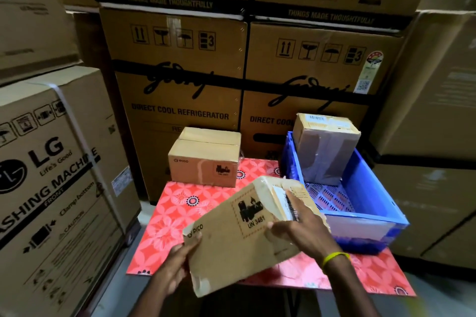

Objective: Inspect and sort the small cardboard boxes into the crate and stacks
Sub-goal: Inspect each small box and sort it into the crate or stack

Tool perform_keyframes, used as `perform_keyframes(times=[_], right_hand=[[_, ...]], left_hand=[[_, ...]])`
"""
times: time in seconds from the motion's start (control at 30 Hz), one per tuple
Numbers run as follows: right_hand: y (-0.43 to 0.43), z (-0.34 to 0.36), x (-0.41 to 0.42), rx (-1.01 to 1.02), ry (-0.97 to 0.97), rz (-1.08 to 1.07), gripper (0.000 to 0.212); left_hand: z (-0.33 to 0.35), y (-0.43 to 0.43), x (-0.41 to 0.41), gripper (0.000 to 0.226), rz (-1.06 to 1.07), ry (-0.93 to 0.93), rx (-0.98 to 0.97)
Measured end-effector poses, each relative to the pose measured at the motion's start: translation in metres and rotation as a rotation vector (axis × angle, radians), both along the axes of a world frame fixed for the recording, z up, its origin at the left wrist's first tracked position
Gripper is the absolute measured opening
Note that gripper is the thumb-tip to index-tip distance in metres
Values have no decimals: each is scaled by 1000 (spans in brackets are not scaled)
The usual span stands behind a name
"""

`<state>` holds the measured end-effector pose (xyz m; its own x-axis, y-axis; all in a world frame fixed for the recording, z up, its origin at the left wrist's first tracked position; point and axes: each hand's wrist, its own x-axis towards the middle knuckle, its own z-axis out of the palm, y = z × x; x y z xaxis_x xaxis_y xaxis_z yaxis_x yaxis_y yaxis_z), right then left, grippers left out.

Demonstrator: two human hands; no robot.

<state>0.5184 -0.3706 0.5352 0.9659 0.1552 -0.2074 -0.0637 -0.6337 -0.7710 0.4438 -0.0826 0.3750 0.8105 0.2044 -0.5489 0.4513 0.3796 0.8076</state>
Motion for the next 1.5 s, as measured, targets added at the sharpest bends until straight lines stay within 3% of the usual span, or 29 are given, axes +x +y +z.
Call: perform_keyframes(times=[0.07, 0.2, 0.27, 0.37, 0.5, 0.63, 0.83, 0.97, 1.03, 1.13, 1.17, 1.27, 1.37, 1.5], right_hand=[[-15, 0, 6, 0, 19, -28, 113], [-34, -4, 12, 99, 51, -40, 68], [-31, -9, 10, 140, -41, -112, 73], [-21, -13, 4, 119, -239, -249, 95], [-11, -11, -1, 218, -333, -296, 85], [-2, -18, 0, 323, -319, -292, 80], [8, -29, 1, 467, -288, -276, 89], [9, -26, 2, 774, -127, -279, 107], [8, -22, 5, 841, -29, -311, 97], [5, -26, 11, 905, 58, -307, 57], [3, -28, 13, 895, 57, -278, 63], [-11, -36, 22, 820, 3, -176, 110], [-17, -45, 27, 743, -71, -91, 113], [-5, -46, 29, 719, -110, -66, 109]], left_hand=[[26, -9, 7, 113, -46, -96, 49], [64, -17, 20, 105, -2, -267, 261], [76, -19, 27, 112, 65, -359, 303], [99, -19, 30, 99, 125, -467, 472], [117, -5, 30, 106, 158, -457, 656], [133, 6, 31, 112, 161, -500, 732], [141, 11, 24, 122, 180, -565, 782], [143, 17, 15, 134, 171, -626, 828], [138, 20, 11, 135, 146, -650, 837], [128, 21, 4, 130, 102, -691, 786], [129, 22, 0, 129, 81, -701, 783], [139, 30, -8, 116, 56, -697, 666], [154, 33, -1, 112, 112, -598, 613], [170, 15, 16, 108, 306, -339, 879]])
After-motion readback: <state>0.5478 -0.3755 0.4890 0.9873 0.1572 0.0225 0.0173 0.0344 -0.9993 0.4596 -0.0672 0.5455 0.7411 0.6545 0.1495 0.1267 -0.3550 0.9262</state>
